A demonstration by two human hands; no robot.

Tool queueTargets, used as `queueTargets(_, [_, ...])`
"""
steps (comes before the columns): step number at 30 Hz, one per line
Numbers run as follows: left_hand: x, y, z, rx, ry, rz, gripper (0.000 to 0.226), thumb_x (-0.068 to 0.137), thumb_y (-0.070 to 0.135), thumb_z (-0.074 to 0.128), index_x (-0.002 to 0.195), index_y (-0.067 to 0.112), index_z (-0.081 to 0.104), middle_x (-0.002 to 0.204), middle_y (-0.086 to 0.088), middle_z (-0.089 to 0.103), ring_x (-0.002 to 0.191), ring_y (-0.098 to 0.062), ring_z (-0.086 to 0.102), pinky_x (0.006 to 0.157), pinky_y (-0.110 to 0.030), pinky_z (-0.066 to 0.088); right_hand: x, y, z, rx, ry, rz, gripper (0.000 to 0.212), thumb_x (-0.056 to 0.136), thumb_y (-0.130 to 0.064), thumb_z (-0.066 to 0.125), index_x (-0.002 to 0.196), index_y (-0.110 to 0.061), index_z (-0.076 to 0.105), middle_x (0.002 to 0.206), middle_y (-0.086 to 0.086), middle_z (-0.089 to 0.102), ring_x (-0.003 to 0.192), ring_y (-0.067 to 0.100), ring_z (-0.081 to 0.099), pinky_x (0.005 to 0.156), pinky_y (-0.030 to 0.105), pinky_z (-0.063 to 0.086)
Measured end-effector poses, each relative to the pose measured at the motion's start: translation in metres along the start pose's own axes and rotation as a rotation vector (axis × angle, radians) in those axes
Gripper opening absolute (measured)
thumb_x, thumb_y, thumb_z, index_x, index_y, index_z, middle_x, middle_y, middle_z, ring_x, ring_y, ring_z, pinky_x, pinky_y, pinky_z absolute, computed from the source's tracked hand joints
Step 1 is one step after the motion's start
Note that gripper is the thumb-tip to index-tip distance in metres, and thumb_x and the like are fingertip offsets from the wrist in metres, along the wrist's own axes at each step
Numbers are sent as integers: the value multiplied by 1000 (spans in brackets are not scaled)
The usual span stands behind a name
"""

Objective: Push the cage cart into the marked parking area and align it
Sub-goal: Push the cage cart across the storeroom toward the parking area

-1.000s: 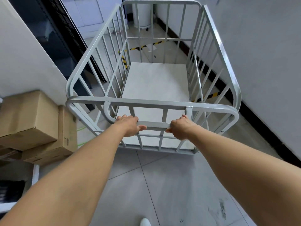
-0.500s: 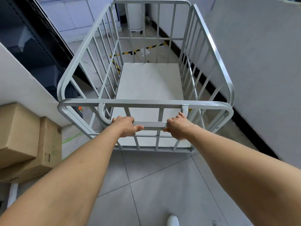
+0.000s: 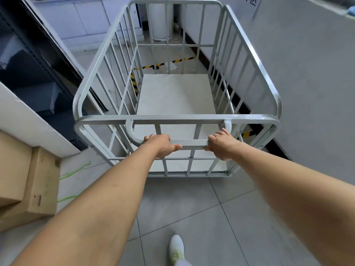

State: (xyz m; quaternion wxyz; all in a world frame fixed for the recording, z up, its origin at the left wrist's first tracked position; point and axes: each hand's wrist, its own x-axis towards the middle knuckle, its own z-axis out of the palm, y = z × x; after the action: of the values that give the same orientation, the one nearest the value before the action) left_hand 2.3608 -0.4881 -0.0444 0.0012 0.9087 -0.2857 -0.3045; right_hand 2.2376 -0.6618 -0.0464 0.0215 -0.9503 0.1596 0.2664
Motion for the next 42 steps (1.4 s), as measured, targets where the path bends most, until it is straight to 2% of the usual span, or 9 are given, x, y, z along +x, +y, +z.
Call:
queueTargets(7, [59,32,-22,-14,-16,1,75,84,74,39,130,16,52,139,-14,52,132,-36,40,108,-44,25,45,48,-21,23,13,39,47,101,-39,36,135,-7,42,147,14,41,149,30,11,122,43,4])
queueTargets(13, [96,57,-44,-21,10,-1,71,85,72,38,124,15,54,135,-14,55,130,-35,42,106,-43,26,82,81,-40,34,35,42,47,101,-37,37,137,-7,41,148,13,40,149,28,8,122,42,5])
queueTargets(23, [162,62,-83,-67,52,-16,73,84,74,38,124,15,55,133,-14,56,129,-36,42,108,-48,24,154,111,-69,11,86,1,42,99,-39,42,131,-11,47,139,10,50,144,29,22,119,39,12])
queueTargets(32, [215,27,-127,-53,56,14,73,84,73,39,124,14,55,132,-14,57,127,-36,44,106,-47,27,216,88,-107,34,72,40,42,100,-35,42,133,-10,45,144,12,45,148,30,14,121,43,7])
queueTargets(35, [232,7,-142,-44,54,23,70,84,74,39,118,15,56,129,-14,59,124,-35,47,104,-47,29,234,74,-119,26,87,41,39,99,-34,44,130,-10,47,137,11,51,142,30,25,118,40,13])
queueTargets(38, [246,-13,-158,-35,45,19,73,83,74,40,124,15,55,134,-13,56,129,-36,44,107,-48,27,250,57,-132,30,123,29,34,99,-33,45,124,-11,51,125,9,58,129,28,38,113,37,20])
queueTargets(42, [261,-41,-176,-19,35,27,72,84,73,41,123,15,55,132,-13,57,127,-36,45,105,-48,29,265,33,-148,49,138,28,43,100,-41,39,125,-9,50,125,10,58,127,28,44,114,39,20])
